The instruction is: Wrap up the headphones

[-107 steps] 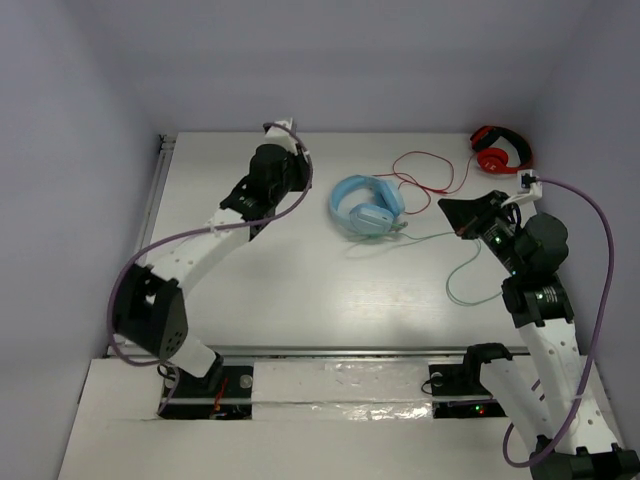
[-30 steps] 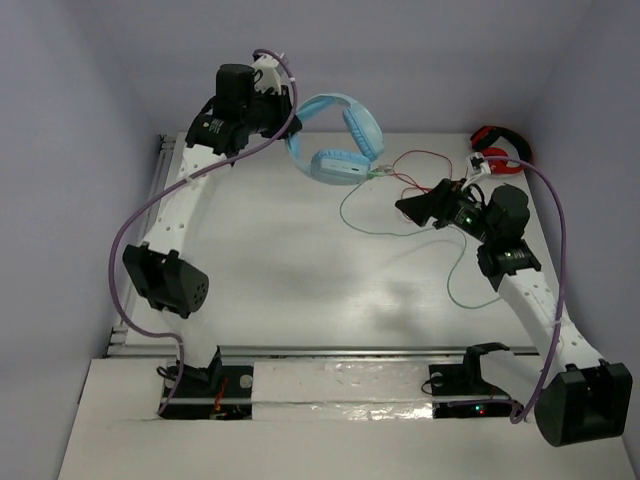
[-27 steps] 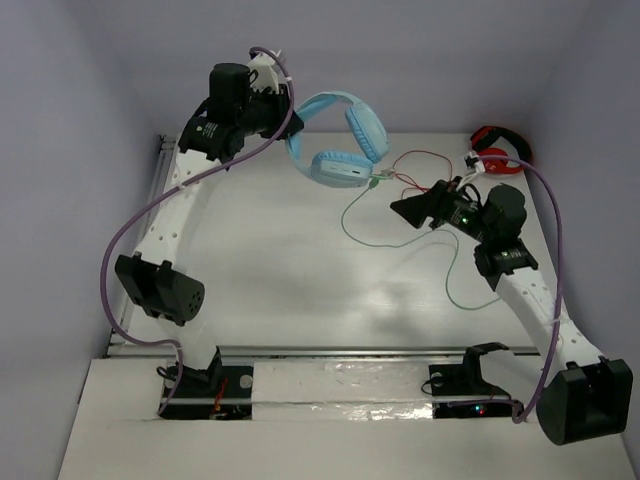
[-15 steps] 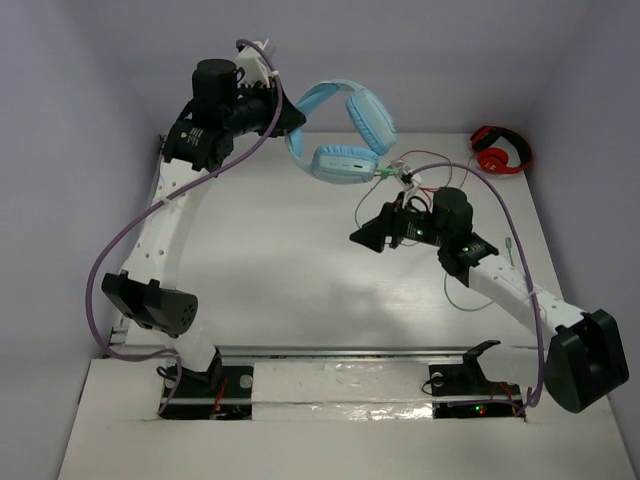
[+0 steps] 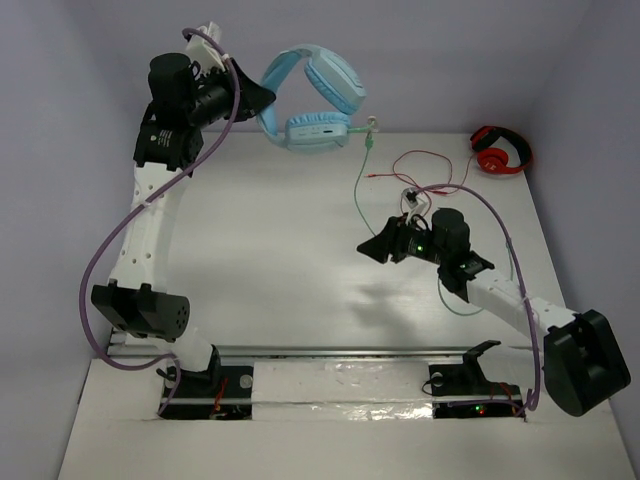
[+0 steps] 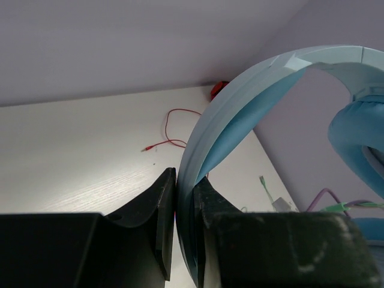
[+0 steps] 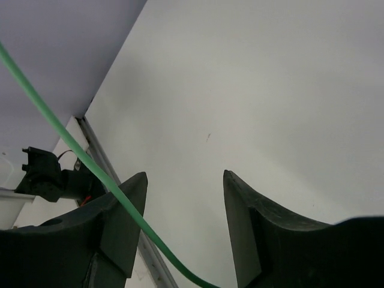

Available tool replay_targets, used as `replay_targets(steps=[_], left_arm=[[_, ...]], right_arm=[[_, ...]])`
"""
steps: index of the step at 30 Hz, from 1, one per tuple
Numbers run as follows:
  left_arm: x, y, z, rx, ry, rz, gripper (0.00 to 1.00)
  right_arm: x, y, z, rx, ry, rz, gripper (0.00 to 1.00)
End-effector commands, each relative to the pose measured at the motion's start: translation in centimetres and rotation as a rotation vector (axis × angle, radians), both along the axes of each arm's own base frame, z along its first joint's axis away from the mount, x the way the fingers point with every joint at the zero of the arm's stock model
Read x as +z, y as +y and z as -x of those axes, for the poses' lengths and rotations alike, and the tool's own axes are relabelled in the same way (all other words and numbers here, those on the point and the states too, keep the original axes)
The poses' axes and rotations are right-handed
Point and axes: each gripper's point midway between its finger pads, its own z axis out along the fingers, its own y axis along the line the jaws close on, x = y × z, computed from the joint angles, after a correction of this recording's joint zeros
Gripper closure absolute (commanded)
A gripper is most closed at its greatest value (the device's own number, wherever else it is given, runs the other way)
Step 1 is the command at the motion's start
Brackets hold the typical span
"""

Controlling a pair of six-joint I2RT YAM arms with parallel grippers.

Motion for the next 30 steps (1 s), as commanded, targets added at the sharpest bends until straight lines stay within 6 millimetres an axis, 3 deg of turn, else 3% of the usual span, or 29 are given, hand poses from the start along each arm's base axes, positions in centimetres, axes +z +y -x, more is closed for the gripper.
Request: replay_targets(steps=[1,9,13,18,19,20,23,27,28,30], left_arm=[[7.6,-1.0,3.7,-0.092,-0.176,0.131,1.00],[9.6,0.0,4.2,-0.079,-0.210,0.166,1.00],[9.0,0.3,3.6,-0.070,-0.198,0.173,1.00],[7.3,1.1,2.0,-0.031,-0.160,0.181,1.00],[7.0,1.1,1.9,-0.029,-0.157,0.184,1.00],[7.0,1.6,1.6,-0.011,-0.168,0.190,1.00],[5.7,1.8,0.9,0.011,-0.147,0.212,1.00],[3.3,2.1,0.0,0.052,-0.104,0.245,1.00],[1.5,2.1,-0.3,0.067,-0.059,0.259,1.00],[1.3,2.6,-0.2,0.098,-0.077,0.292,1.00]], right_arm=[[1.5,0.1,-0.3,-0.007,-0.061,-0.044,0.40],[-0.2,-0.2,0.7,-0.014,0.012,-0.052,0.40],[-1.1,-1.7,0.3,-0.131,0.048,-0.033,0.40],[-2.1,-3.1,1.5,-0.200,0.078,-0.039,0.45],[-2.4,-3.4,1.7,-0.211,0.085,-0.035,0.49],[-2.3,-3.5,1.8,-0.213,0.086,-0.041,0.66],[-1.6,-3.3,2.9,-0.192,0.090,-0.060,0.99],[-1.0,-4.4,3.2,-0.243,0.090,-0.009,1.00],[-0.1,-4.9,2.7,-0.283,0.070,-0.005,1.00],[0.7,-5.7,2.7,-0.315,0.051,0.012,1.00]])
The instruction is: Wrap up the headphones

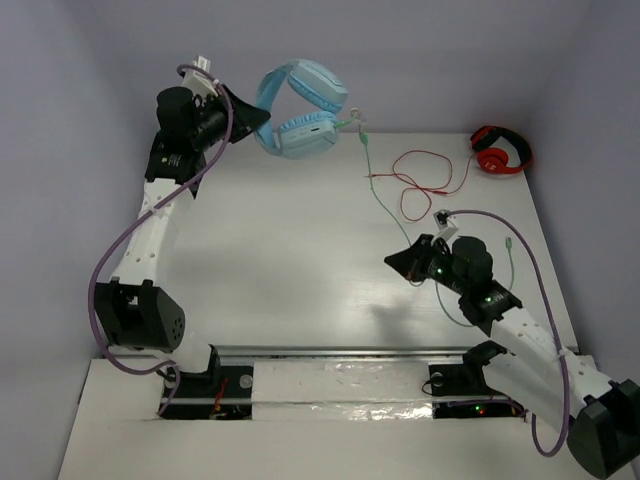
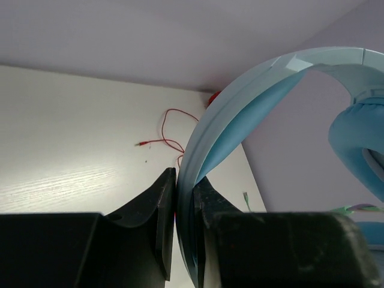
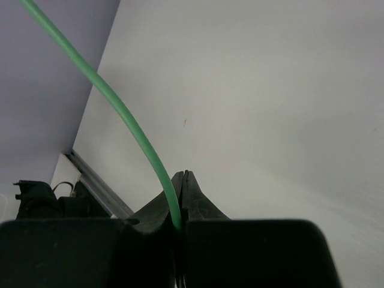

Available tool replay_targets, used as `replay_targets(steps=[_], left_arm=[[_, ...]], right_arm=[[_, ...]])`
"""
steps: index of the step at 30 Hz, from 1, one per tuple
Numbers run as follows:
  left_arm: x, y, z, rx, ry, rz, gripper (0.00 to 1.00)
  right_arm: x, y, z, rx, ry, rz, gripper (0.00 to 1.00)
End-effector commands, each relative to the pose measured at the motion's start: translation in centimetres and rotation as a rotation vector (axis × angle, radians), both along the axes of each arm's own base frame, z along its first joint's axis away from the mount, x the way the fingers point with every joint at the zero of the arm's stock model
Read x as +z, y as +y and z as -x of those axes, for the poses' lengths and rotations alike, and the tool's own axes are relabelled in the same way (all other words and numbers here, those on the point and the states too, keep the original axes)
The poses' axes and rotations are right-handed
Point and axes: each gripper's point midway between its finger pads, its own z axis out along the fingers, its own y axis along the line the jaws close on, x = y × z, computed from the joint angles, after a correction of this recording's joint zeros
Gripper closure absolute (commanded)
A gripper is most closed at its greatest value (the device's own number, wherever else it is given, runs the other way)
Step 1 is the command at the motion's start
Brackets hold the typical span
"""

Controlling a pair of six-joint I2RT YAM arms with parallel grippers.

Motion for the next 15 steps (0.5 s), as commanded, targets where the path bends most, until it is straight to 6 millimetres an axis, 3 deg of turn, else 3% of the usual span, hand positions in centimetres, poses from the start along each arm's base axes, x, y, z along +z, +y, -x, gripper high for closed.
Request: replay_targets(steps=[1,4,5,7,8,9,10,11,12,13,15], left_arm=[[3.8,0.7,1.2,0.058,-0.126,0.139,1.00],[1.0,0.9,1.1,0.079,-0.076,0.152,1.00],[0.5,1.0,0.9,0.102,-0.072,0.144,1.00],[-0.7,0.6,1.3,0.119,-0.057,0.138,1.00],[-0.7,0.4,1.3,0.128,-0.063,0.146,1.00],[-1.0,-0.8,1.7,0.107,-0.052,0.156,1.00],[-1.6,-1.1,1.9,0.107,-0.041,0.160,1.00],[-0.9,-1.5,2.4,0.125,-0.061,0.181,1.00],[-0.9,-1.4,2.6,0.140,-0.071,0.185,1.00],[-2.0,-1.0,2.7,0.167,-0.052,0.196,1.00],[-1.9,-0.2,3.0,0.232,-0.073,0.212,1.00]], right_arm=[[2.7,-1.4,-0.8,-0.084,-0.047,0.065,1.00],[4.3,-1.9,-1.6,-0.125,-0.064,0.095,1.00],[6.0,-1.6,-1.7,-0.119,-0.090,0.087,1.00],[6.3,-0.7,-1.5,-0.088,-0.081,0.115,1.00],[7.4,-0.1,-1.4,-0.073,-0.098,0.110,1.00],[7.6,0.6,-1.4,-0.055,-0.103,0.113,1.00],[6.7,2.2,-1.1,-0.014,-0.083,0.138,1.00],[6.2,3.3,-1.3,0.000,-0.061,0.172,1.00],[6.8,3.9,-0.9,0.007,-0.079,0.179,1.00],[5.6,5.4,-0.6,0.011,-0.065,0.236,1.00],[5.1,6.7,0.0,0.028,-0.062,0.289,1.00]])
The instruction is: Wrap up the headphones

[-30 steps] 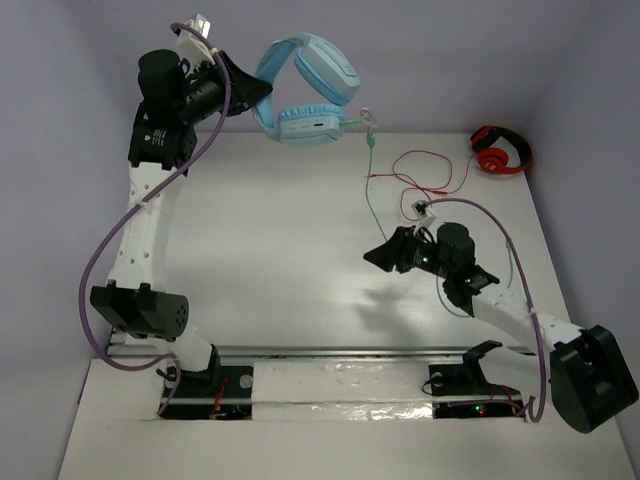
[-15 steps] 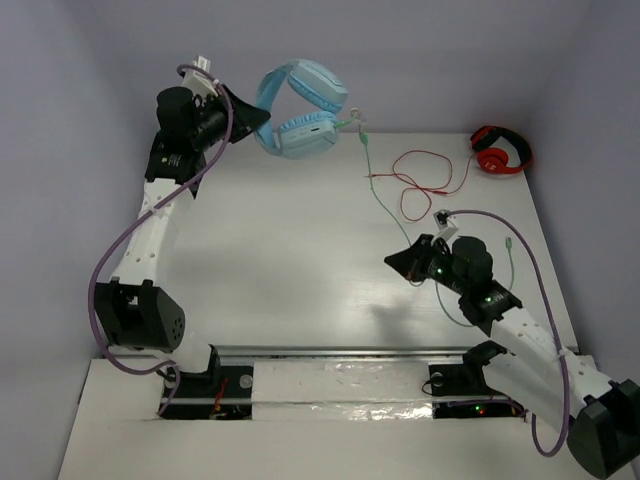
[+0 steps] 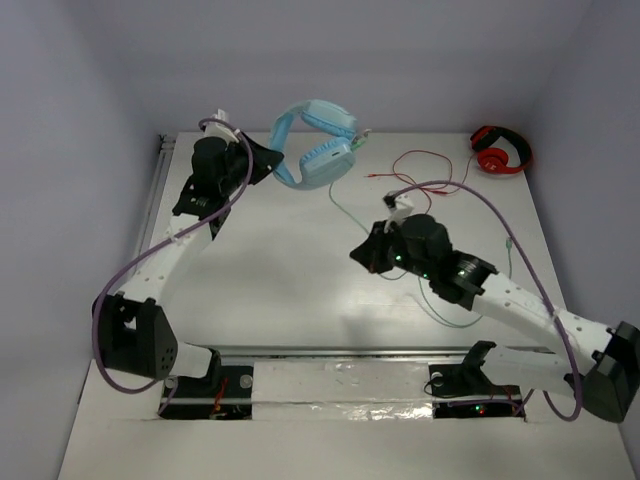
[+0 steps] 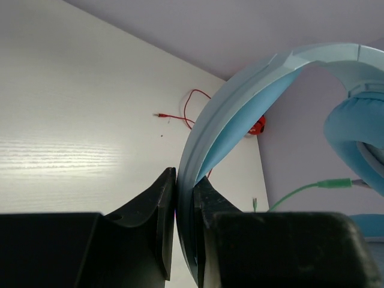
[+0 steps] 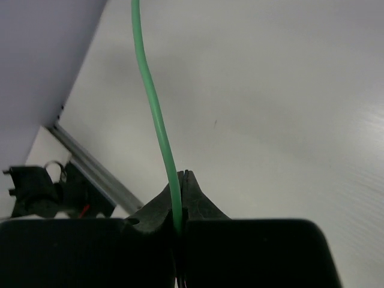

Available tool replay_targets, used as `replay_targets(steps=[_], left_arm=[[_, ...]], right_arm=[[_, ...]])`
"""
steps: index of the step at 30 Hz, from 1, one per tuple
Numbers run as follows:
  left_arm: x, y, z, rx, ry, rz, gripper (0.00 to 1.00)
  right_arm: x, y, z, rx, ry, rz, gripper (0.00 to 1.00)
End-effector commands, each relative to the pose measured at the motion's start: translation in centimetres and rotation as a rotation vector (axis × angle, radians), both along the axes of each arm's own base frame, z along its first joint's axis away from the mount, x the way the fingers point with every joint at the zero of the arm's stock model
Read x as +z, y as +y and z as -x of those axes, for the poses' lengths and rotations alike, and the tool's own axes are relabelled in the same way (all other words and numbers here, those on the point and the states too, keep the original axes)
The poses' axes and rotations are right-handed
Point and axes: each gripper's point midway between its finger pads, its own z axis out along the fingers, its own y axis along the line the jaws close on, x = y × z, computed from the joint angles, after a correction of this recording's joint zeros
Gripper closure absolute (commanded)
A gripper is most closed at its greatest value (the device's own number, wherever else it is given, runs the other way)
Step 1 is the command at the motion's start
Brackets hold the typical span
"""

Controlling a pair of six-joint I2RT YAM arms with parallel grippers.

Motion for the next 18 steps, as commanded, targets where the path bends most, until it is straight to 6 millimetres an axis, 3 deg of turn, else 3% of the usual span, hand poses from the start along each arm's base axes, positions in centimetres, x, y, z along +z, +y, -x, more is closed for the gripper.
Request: replay_targets(steps=[1,2,3,4,6,9,15,18], left_arm=[[7.8,0.7,1.7,0.098,-0.243,0.116,1.00],[7.5,1.6,1.3,0.153,-0.244,0.103,1.00],[7.1,1.4,1.5,0.159,-0.236,0.088,1.00],[6.6,1.4,1.6,0.171,-0.225,0.070,1.00],[5.9,1.2,2.0,0.216,-0.225,0.009,1.00],[4.1,2.1,2.8,0.290,-0.209,-0.083,1.00],[-2.0,0.8,5.3,0.252,-0.100,-0.276,1.00],[-4.8,0.4,6.7,0.204,-0.058,-0.341,1.00]], right_arm=[[0.0,1.5,0.2,-0.025,-0.032,0.119,1.00],[-0.5,2.9,1.4,0.023,-0.026,0.147,1.00],[-0.9,3.2,2.0,0.047,-0.027,0.188,1.00],[0.1,3.6,2.0,0.037,-0.051,0.200,1.00],[-0.6,4.0,3.5,0.068,-0.045,0.293,1.00],[0.7,3.5,4.0,0.061,-0.070,0.350,1.00],[3.2,1.7,4.4,0.074,-0.089,0.422,1.00],[4.4,1.8,5.2,0.141,-0.110,0.415,1.00]])
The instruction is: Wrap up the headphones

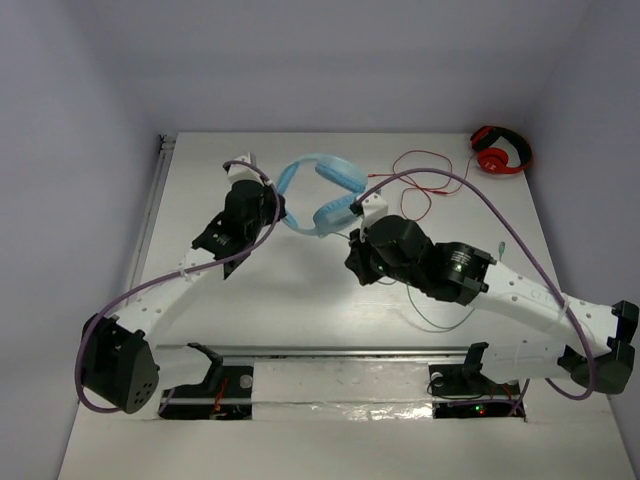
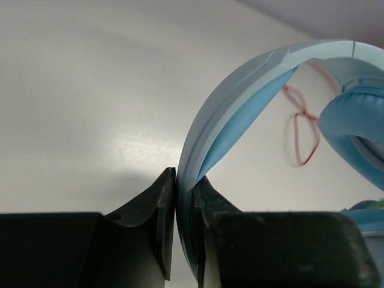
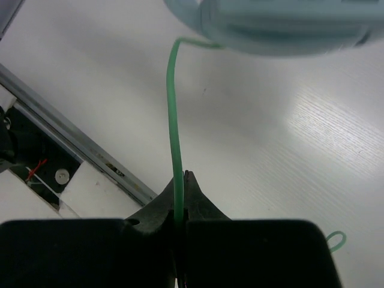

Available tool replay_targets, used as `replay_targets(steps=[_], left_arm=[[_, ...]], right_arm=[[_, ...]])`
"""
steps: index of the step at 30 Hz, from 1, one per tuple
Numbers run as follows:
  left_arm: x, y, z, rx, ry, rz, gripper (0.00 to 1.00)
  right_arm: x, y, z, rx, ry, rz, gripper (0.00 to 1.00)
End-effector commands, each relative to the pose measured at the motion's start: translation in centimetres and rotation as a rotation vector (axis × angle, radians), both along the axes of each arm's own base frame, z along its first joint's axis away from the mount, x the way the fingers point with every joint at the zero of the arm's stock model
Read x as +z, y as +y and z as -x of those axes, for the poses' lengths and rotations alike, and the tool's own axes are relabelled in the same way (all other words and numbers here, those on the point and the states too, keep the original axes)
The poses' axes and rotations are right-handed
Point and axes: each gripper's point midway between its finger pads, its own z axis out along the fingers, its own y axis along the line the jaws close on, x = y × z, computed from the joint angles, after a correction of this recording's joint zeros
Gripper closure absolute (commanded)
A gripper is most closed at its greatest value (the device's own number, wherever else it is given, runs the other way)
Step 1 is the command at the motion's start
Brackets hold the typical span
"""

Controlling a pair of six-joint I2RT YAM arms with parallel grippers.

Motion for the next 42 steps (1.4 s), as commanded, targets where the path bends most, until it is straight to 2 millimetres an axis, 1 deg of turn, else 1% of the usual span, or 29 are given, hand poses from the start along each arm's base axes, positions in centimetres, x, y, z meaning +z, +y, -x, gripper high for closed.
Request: replay_targets(steps=[1,2,3,4,5,6,7,8,10,12,13,16,18,19,20,22,24,25,26,27,29,31,34,37,38,39,40,41,42], left_arm=[[0.8,-0.4,1.5,-0.033,-0.040,-0.041,1.00],[0.5,-1.0,1.9,-0.067,-0.035,-0.049,1.00],[-0.3,-1.5,2.5,-0.106,-0.009,-0.067,1.00],[-0.7,-2.6,3.4,-0.163,0.006,-0.084,1.00],[-1.4,-3.7,4.4,-0.230,0.036,-0.093,1.00],[-1.9,-4.2,5.2,-0.265,0.057,-0.110,1.00],[-2.0,-4.6,5.9,-0.292,0.067,-0.125,1.00],[-2.1,-5.2,6.7,-0.329,0.070,-0.149,1.00],[-2.9,-4.7,8.0,-0.362,0.112,-0.182,1.00],[-3.3,-4.9,9.3,-0.432,0.128,-0.196,1.00],[-2.9,-5.7,10.5,-0.509,0.122,-0.169,1.00],[-2.5,-6.4,11.8,-0.609,0.106,-0.174,1.00],[-2.6,-6.9,12.8,-0.669,0.118,-0.178,1.00],[-2.5,-6.9,13.1,-0.692,0.104,-0.189,1.00],[-2.4,-7.2,13.5,-0.731,0.100,-0.188,1.00],[-2.8,-7.3,13.8,-0.764,0.098,-0.215,1.00],[-3.6,-7.5,14.1,-0.797,0.116,-0.222,1.00],[-3.9,-7.5,14.2,-0.801,0.126,-0.224,1.00],[-4.1,-7.5,14.2,-0.807,0.128,-0.229,1.00],[-4.2,-7.5,14.2,-0.803,0.127,-0.232,1.00],[-3.8,-7.5,14.4,-0.812,0.108,-0.227,1.00],[-2.9,-7.8,14.7,-0.833,0.074,-0.206,1.00],[-2.1,-8.1,15.1,-0.856,0.050,-0.185,1.00],[-1.1,-8.4,15.3,-0.866,0.021,-0.149,1.00],[-0.8,-8.2,15.1,-0.854,0.014,-0.142,1.00],[-0.3,-8.3,15.1,-0.850,-0.004,-0.132,1.00],[0.5,-7.7,14.7,-0.821,-0.022,-0.114,1.00],[0.8,-7.5,14.7,-0.817,-0.031,-0.101,1.00],[1.4,-7.3,14.6,-0.808,-0.052,-0.088,1.00]], right_arm=[[2.2,-1.3,0.4,0.034,-0.045,0.040,1.00],[2.2,-1.4,0.3,0.033,-0.047,0.054,1.00],[2.0,-1.7,0.3,0.036,-0.048,0.083,1.00],[2.1,-1.6,0.2,0.039,-0.051,0.092,1.00],[1.6,-1.5,0.1,0.045,-0.039,0.122,1.00],[1.0,-1.9,0.3,0.053,-0.023,0.161,1.00],[1.4,-1.9,0.4,0.058,-0.023,0.165,1.00],[1.3,-1.8,0.4,0.065,-0.018,0.175,1.00],[1.7,-2.4,0.5,0.065,-0.025,0.194,0.99],[2.6,-2.7,0.3,0.054,-0.048,0.187,0.98],[2.9,-2.8,0.2,0.051,-0.056,0.183,0.96],[2.6,-2.6,-0.1,0.056,-0.059,0.213,0.94],[2.9,-2.6,-1.0,0.023,-0.084,0.234,0.94],[2.7,-2.5,-1.5,0.009,-0.090,0.255,0.94],[2.9,-2.8,-2.2,-0.028,-0.113,0.274,0.94],[3.7,-2.4,-3.2,-0.048,-0.155,0.272,0.93],[4.7,-2.4,-4.4,-0.100,-0.210,0.263,0.88],[5.3,-2.3,-4.7,-0.115,-0.224,0.254,0.86],[5.5,-2.3,-4.9,-0.124,-0.233,0.250,0.81],[5.9,-2.1,-5.1,-0.126,-0.246,0.235,0.79],[6.3,-2.3,-5.2,-0.143,-0.262,0.226,0.77],[6.4,-2.7,-5.6,-0.170,-0.282,0.226,0.77],[5.9,-3.7,-6.4,-0.215,-0.289,0.243,0.76],[5.4,-3.9,-6.5,-0.219,-0.277,0.223,0.71],[5.2,-4.0,-6.6,-0.226,-0.271,0.213,0.68],[4.6,-4.2,-6.7,-0.234,-0.260,0.202,0.66],[4.9,-4.3,-6.5,-0.234,-0.263,0.175,0.65],[4.9,-4.8,-6.9,-0.251,-0.252,0.155,0.64],[5.2,-4.9,-7.1,-0.269,-0.250,0.109,0.63]])
